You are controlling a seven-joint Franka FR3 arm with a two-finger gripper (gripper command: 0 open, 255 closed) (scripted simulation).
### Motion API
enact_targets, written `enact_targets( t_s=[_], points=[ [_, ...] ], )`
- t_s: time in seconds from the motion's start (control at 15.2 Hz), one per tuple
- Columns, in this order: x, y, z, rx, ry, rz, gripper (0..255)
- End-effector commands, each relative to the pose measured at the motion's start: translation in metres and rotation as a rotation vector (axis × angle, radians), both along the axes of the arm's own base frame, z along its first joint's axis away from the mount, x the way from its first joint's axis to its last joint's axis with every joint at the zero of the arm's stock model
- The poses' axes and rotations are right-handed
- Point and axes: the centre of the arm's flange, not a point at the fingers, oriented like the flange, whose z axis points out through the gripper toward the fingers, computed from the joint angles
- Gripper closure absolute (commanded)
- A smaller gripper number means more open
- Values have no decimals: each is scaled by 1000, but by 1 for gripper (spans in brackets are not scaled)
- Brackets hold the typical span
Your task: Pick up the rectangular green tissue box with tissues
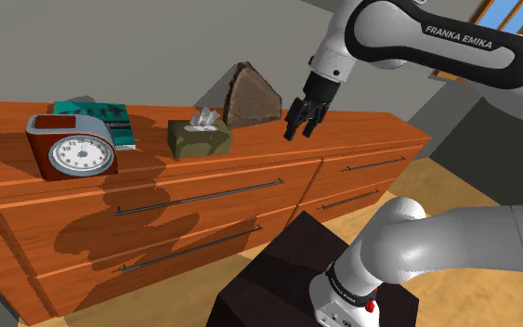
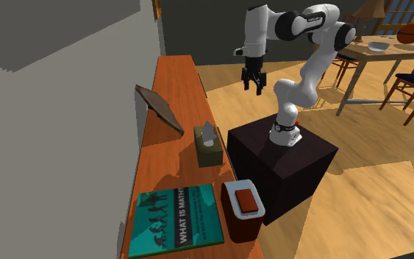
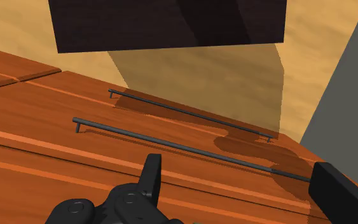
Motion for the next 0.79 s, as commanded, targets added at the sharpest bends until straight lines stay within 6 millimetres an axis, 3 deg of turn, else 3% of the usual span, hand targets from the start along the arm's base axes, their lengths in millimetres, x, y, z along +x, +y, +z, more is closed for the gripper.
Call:
enact_targets(
  t_s=[0.0, 0.73],
  points=[
    [0, 0, 0, 0, 0, 0, 0],
    [88, 74, -33, 60, -134, -385, 0]
  ],
)
